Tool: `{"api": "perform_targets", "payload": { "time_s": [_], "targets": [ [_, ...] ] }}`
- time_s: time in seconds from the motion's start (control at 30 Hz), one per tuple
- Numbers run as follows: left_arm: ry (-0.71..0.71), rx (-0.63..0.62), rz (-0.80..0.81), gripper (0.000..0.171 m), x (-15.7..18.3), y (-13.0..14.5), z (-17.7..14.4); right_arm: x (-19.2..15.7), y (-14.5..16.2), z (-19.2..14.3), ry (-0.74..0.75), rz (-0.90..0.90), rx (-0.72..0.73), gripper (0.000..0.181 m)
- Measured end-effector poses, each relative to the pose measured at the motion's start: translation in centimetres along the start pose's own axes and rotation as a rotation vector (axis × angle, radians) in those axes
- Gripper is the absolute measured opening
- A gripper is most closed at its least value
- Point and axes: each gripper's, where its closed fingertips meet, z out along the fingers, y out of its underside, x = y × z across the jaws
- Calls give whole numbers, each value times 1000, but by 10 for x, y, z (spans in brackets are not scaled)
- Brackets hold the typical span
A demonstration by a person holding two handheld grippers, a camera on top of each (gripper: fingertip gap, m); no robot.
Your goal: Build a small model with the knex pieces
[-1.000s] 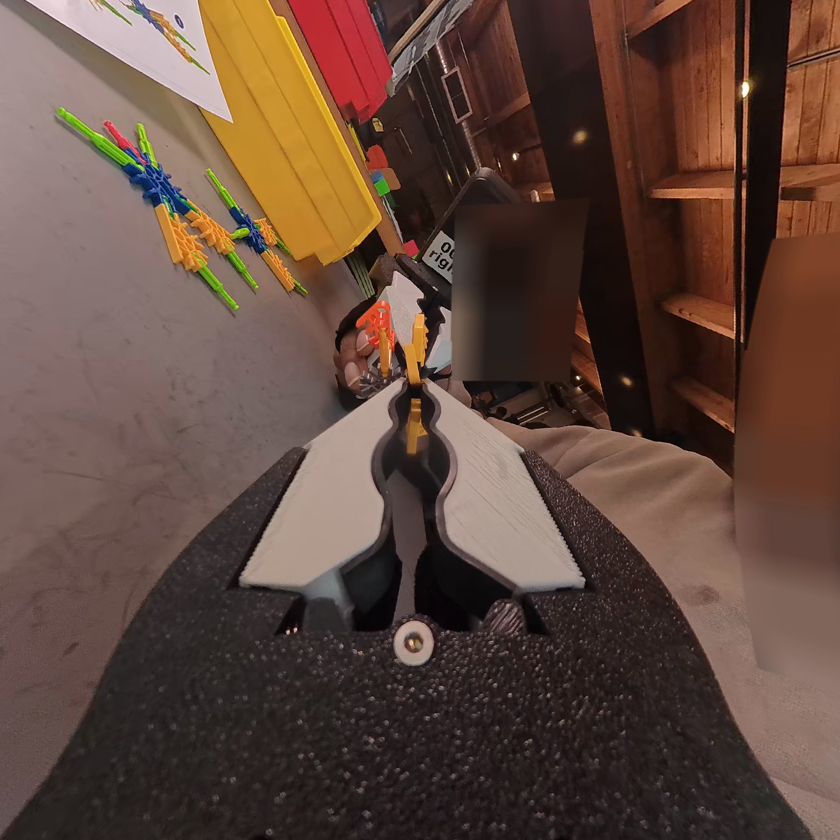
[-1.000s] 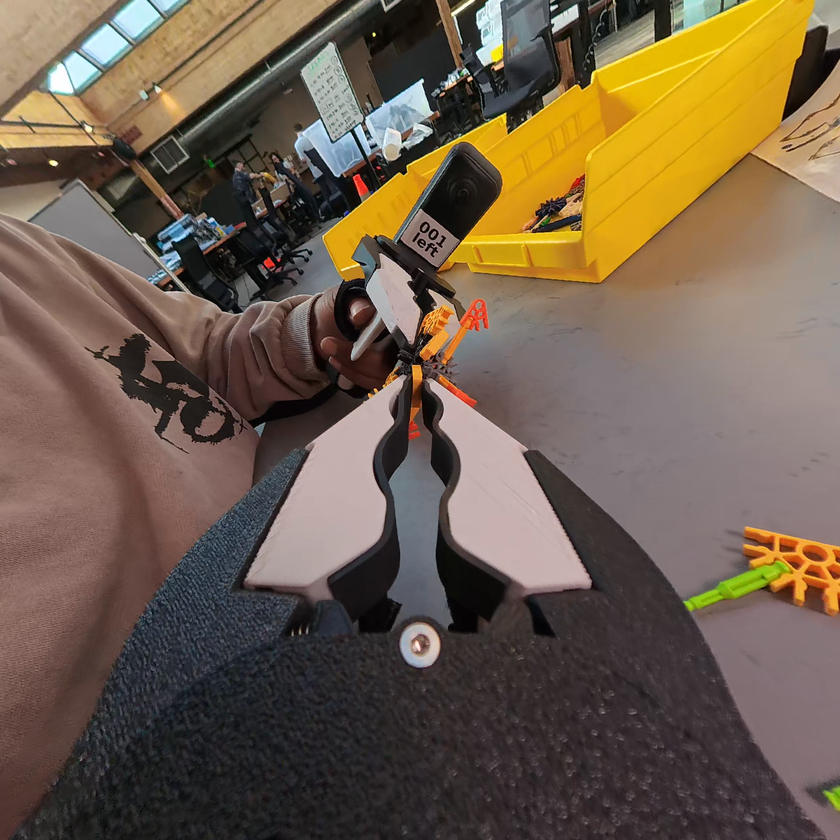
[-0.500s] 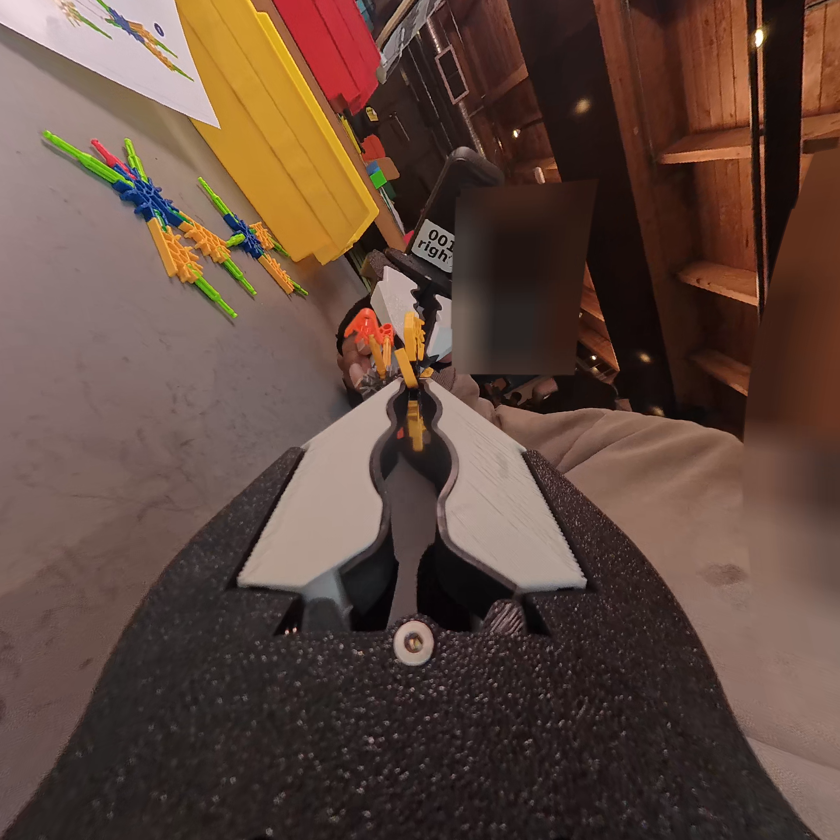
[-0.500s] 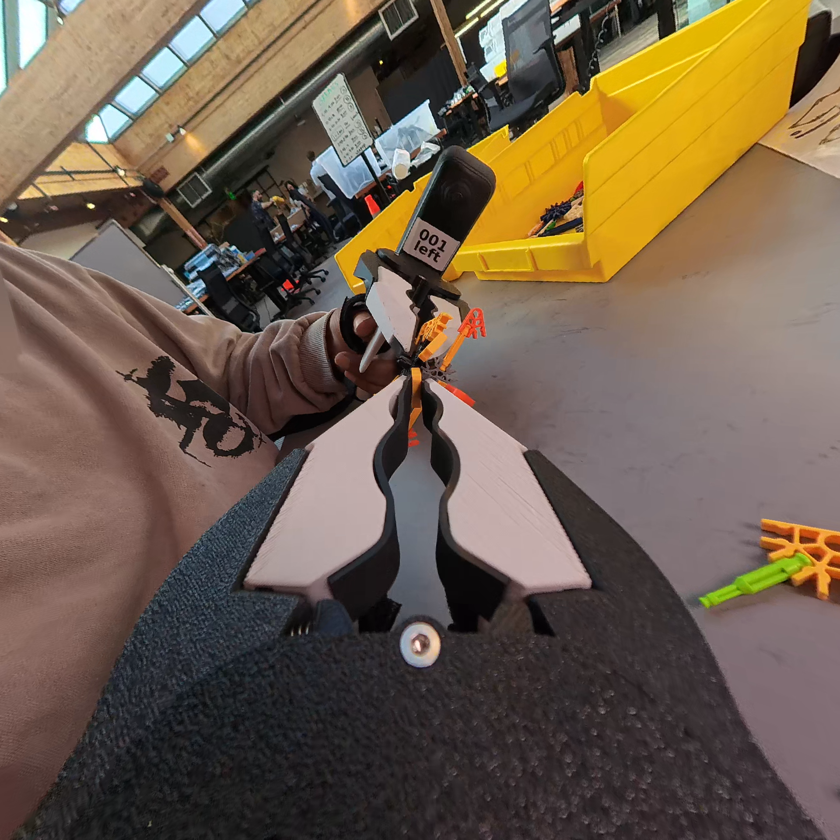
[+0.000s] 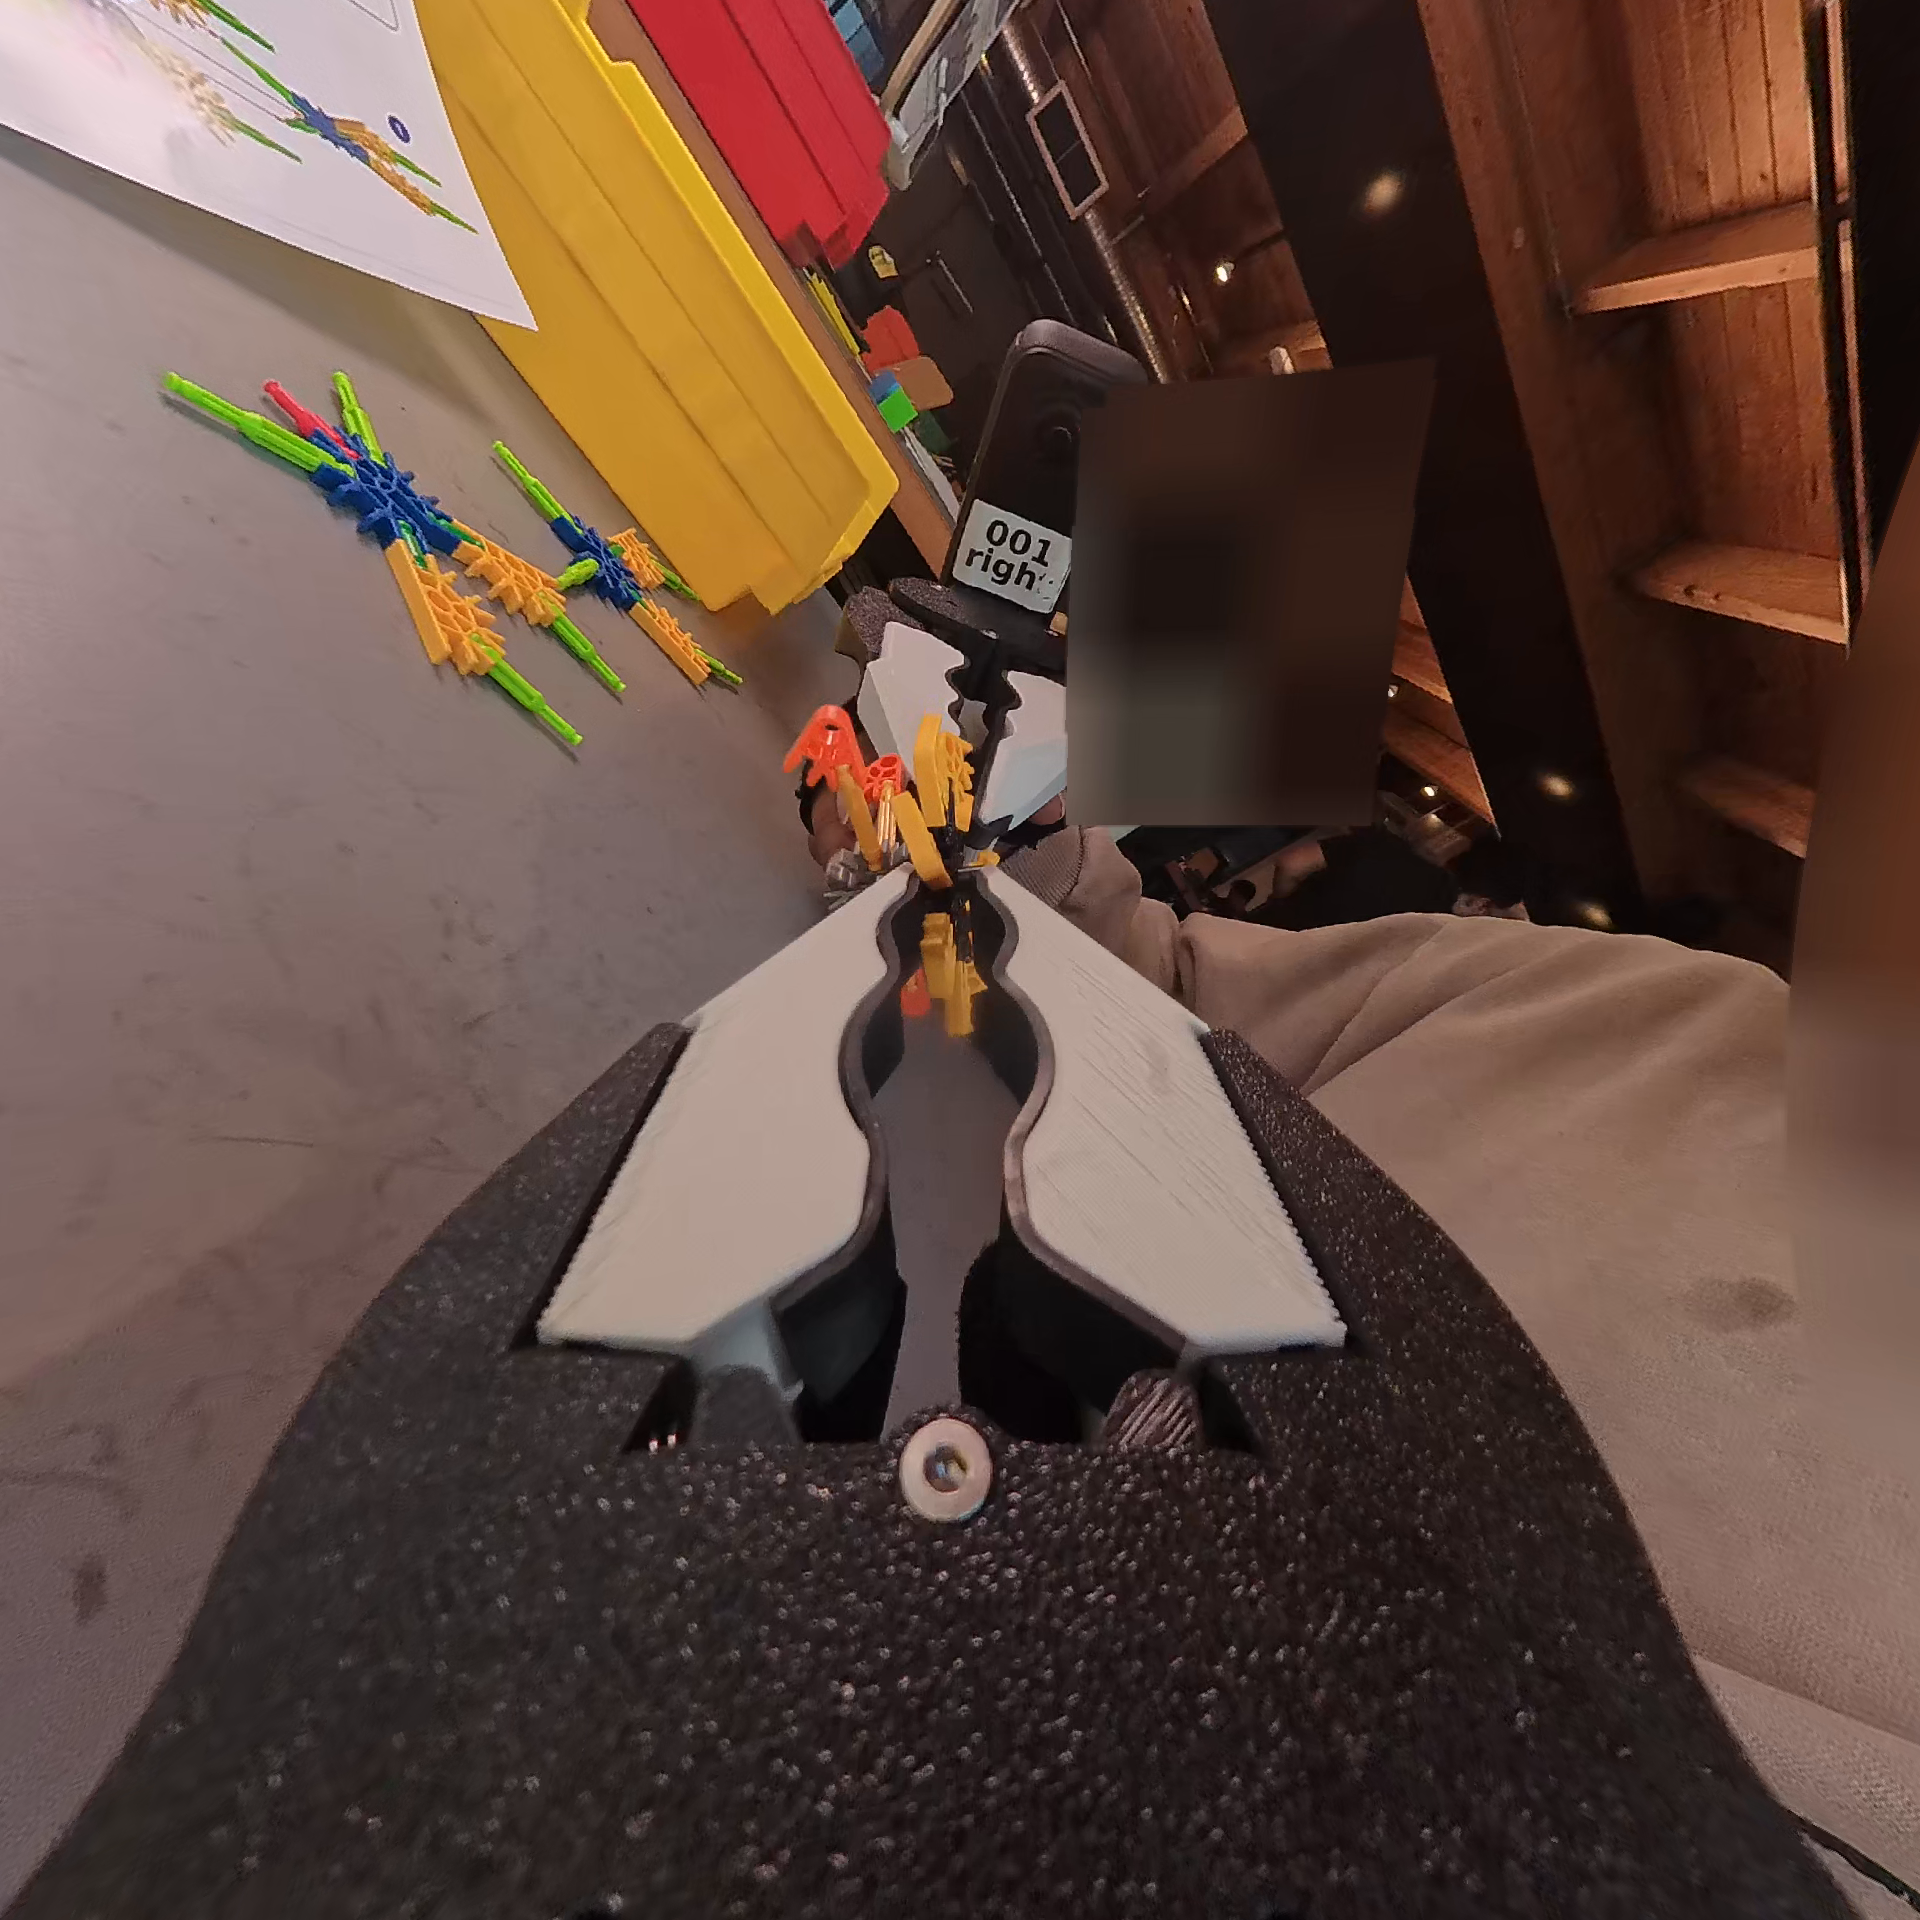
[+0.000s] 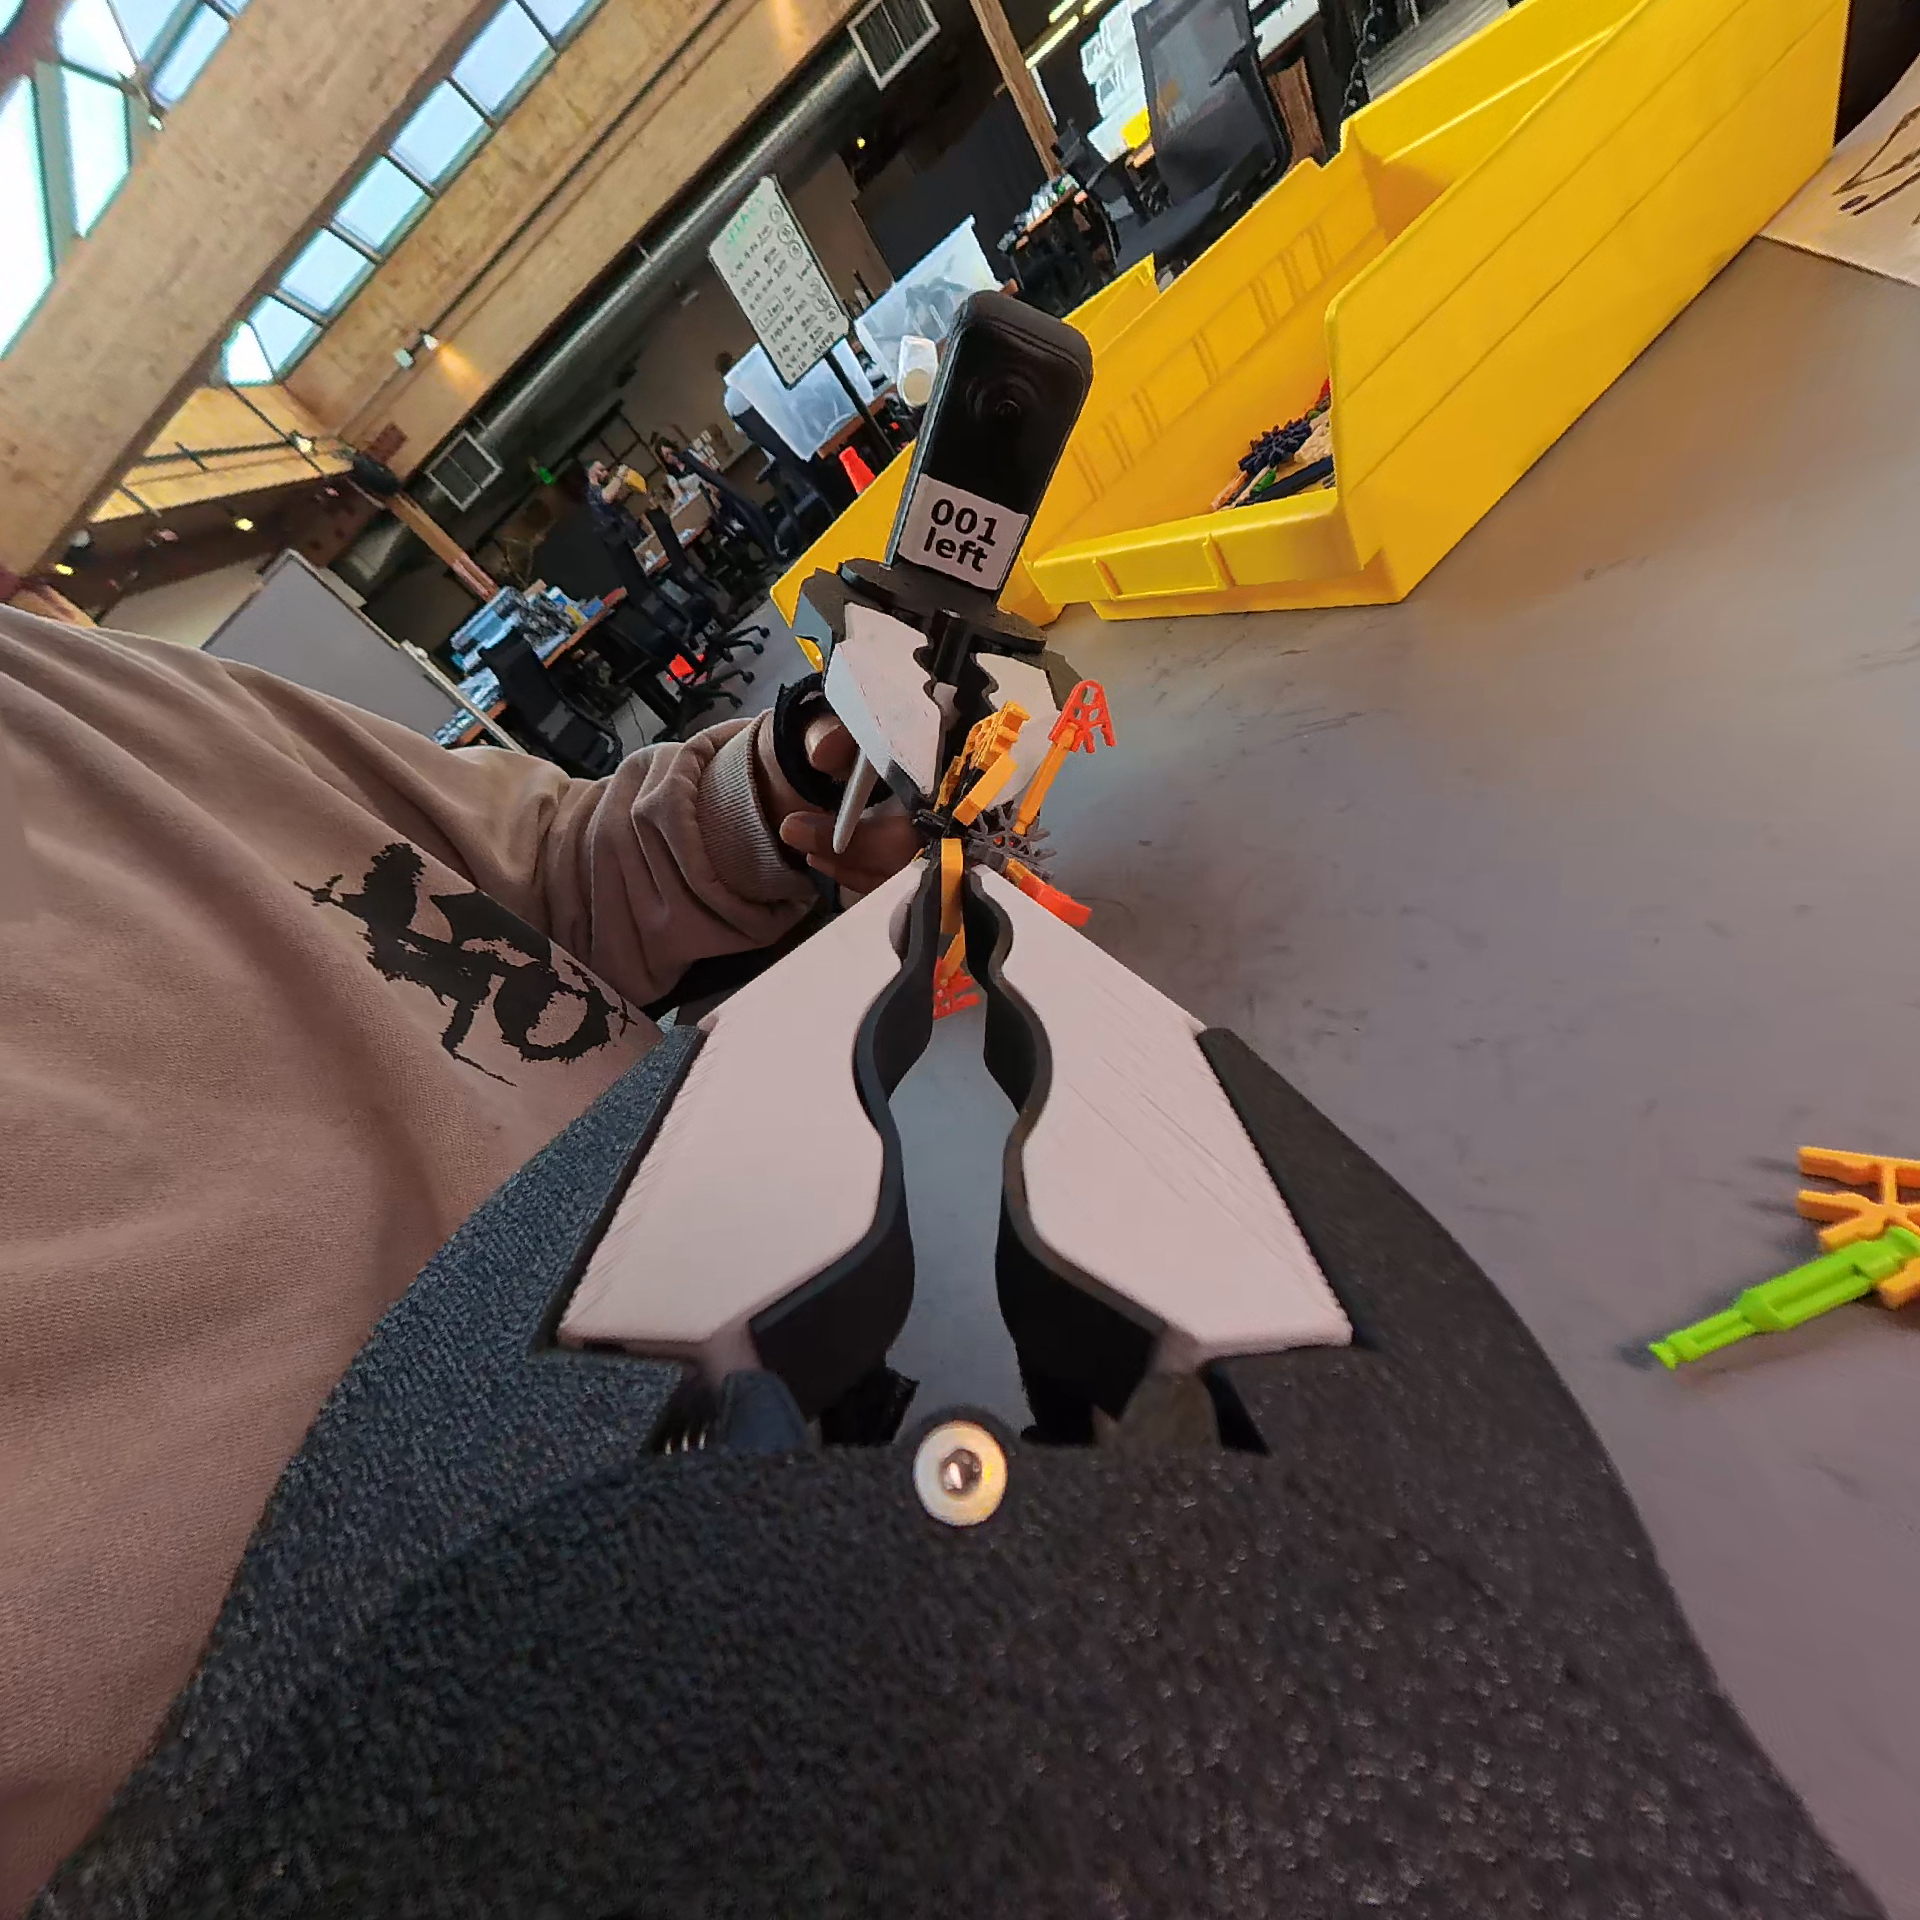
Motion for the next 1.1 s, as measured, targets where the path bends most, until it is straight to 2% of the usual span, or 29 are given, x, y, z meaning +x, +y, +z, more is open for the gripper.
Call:
{"api": "perform_targets", "payload": {
  "time_s": [0.27, 0.47, 0.53, 0.67, 1.1],
  "targets": [
    [-41, -55, 73, 8, -3, 8, 2, 2, 7, -1, 54, -107, -68, 2],
    [-22, -20, 169, 8, 6, 3, 2, -3, 0, -2, 59, -150, -38, 1],
    [16, -16, 174, 15, 12, 2, 2, -7, -4, -3, 35, -142, -15, 1],
    [-2, -2, 171, 21, 9, -2, 0, -7, -7, -3, 38, -150, 6, 1],
    [-47, -13, 172, 11, 3, 0, 0, -5, -8, -1, 165, -399, -26, 1]
  ]
}}
